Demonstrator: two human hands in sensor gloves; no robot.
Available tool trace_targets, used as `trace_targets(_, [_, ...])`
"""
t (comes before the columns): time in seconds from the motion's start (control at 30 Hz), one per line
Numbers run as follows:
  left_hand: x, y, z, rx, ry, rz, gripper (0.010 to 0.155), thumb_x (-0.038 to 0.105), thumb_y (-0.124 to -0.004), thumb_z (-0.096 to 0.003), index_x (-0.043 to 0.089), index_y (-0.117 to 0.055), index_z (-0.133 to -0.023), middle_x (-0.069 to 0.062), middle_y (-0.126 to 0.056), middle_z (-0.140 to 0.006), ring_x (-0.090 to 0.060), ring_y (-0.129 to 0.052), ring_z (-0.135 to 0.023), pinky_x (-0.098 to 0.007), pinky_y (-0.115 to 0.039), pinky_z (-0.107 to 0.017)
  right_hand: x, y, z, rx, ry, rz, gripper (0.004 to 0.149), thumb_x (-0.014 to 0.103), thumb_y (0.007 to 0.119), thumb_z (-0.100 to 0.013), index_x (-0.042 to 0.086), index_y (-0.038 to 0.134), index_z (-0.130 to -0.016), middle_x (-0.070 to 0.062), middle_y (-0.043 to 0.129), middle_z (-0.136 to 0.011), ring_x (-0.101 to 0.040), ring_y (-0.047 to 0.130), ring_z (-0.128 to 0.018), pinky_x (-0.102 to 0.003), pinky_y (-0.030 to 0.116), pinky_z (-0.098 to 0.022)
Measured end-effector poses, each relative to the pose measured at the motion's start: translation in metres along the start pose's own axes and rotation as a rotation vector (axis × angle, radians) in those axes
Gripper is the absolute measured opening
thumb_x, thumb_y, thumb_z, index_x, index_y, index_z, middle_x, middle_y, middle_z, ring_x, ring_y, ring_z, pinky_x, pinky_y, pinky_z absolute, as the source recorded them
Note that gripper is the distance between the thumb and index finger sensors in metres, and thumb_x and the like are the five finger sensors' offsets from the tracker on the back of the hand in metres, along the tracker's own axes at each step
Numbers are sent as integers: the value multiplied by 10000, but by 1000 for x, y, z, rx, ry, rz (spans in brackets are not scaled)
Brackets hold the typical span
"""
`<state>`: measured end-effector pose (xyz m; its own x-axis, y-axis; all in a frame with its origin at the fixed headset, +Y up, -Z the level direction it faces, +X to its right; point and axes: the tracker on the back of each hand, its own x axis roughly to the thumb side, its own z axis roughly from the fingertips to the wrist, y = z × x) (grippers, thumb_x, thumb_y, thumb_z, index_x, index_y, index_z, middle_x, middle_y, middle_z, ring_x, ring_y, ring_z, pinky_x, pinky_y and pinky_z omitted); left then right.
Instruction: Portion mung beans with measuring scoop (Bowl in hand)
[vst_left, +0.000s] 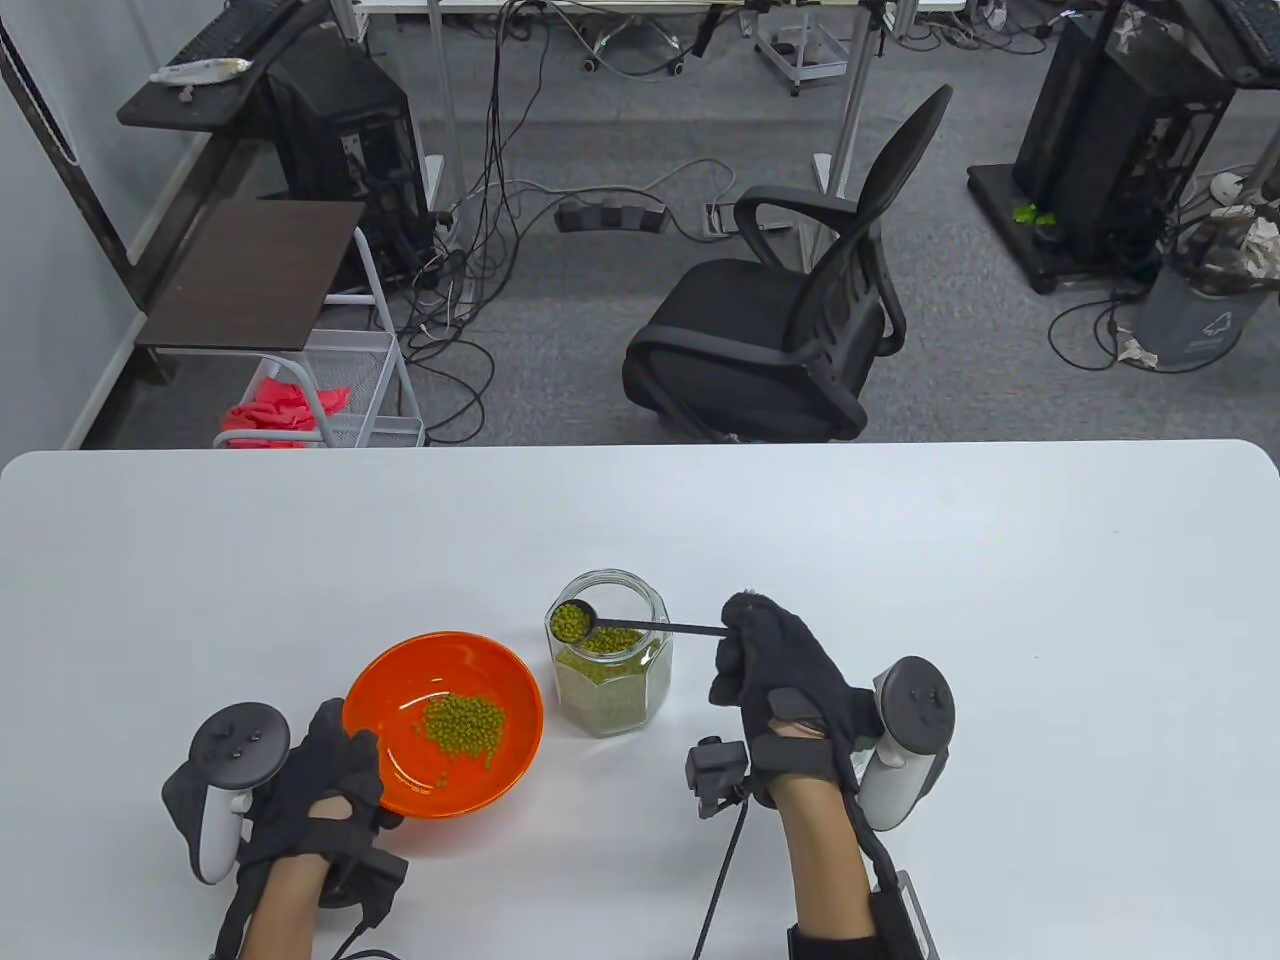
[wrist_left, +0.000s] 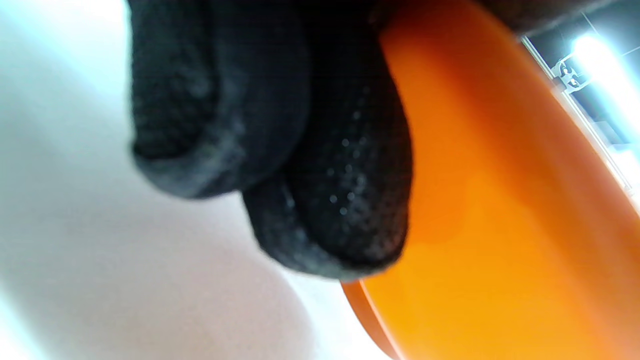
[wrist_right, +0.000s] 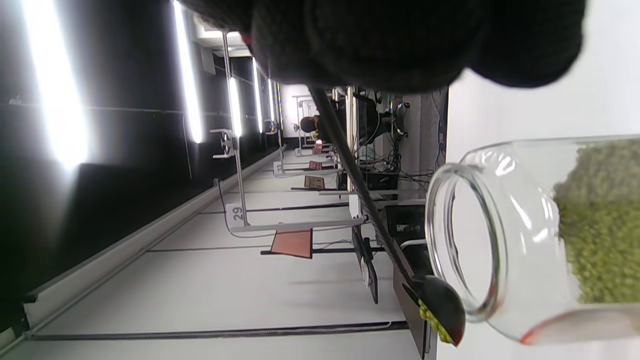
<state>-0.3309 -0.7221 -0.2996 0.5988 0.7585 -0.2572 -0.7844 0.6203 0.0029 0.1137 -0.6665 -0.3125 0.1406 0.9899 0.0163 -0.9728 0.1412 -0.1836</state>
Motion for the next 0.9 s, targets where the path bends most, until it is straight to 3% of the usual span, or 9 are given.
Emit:
trace_targets(0.63, [-1, 1, 0, 2, 10, 11, 645, 331, -683, -528, -18, -469, -1026, -129, -836, -828, -89, -1162, -179, -165, -1009, -122, -1, 57, 12, 282, -122, 277, 406, 241, 789, -455, 55, 843, -812, -202, 928, -533, -273, 959, -301, -590, 780, -390])
trace_targets(0.9, [-1, 1, 0, 2, 11, 10, 645, 331, -683, -528, -17, -469, -1026, -129, -836, -828, -88, -1161, -180, -164, -1009, -122, -2, 70, 13, 424, -133, 341, 406, 204, 802, -445, 75, 851, -828, -217, 923, -585, -312, 964, -359, -618, 758, -423])
